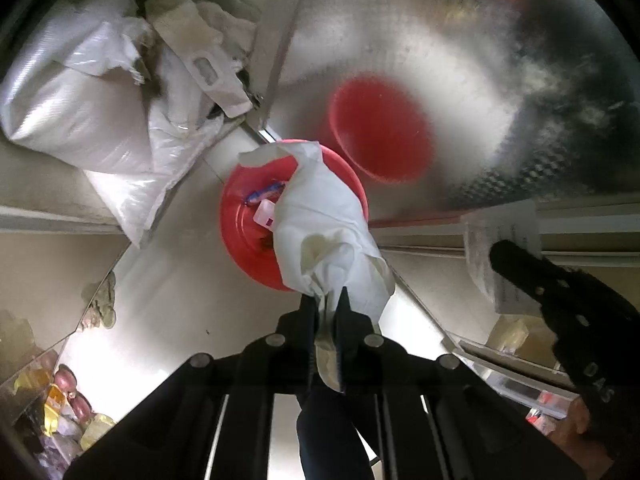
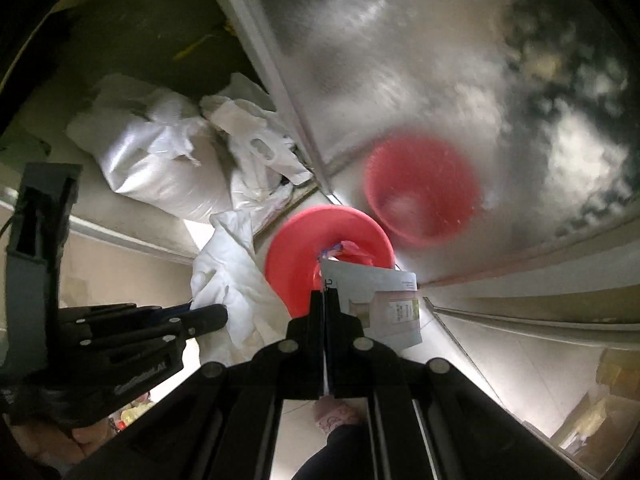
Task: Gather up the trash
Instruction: 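Open the left gripper over the red bucket to drop the gloves while the right gripper releases the packet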
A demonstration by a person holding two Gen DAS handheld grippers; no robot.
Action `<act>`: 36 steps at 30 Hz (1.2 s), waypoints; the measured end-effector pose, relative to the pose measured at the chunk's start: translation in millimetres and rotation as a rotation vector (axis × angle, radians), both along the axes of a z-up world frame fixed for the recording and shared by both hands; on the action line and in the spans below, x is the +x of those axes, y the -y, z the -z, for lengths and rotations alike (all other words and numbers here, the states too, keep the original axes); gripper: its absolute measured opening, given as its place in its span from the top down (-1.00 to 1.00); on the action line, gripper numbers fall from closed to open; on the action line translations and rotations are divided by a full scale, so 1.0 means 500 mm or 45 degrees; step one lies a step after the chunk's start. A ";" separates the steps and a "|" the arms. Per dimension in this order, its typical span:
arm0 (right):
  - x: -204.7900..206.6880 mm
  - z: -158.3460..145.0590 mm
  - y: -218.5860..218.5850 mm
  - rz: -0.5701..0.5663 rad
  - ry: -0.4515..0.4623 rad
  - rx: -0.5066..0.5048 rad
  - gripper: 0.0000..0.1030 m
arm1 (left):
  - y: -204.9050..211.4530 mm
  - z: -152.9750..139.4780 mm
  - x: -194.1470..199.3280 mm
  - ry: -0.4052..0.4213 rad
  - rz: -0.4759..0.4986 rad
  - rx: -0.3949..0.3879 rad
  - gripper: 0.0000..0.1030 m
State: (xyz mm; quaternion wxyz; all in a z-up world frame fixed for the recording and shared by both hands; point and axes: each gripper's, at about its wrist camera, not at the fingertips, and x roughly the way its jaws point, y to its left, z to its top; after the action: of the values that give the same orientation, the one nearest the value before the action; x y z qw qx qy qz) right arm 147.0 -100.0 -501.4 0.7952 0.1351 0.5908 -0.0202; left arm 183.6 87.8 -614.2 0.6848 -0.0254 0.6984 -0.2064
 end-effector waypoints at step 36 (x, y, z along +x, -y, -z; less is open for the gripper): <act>0.026 0.031 -0.046 -0.079 -0.023 0.019 0.99 | -0.069 -0.018 0.022 0.184 -0.001 0.139 -1.00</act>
State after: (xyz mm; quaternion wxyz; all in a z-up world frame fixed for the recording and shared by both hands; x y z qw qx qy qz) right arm 160.1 -77.2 -516.7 0.7891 0.1225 0.6018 0.0075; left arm 194.4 122.1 -605.2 0.7338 0.0266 0.6574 -0.1691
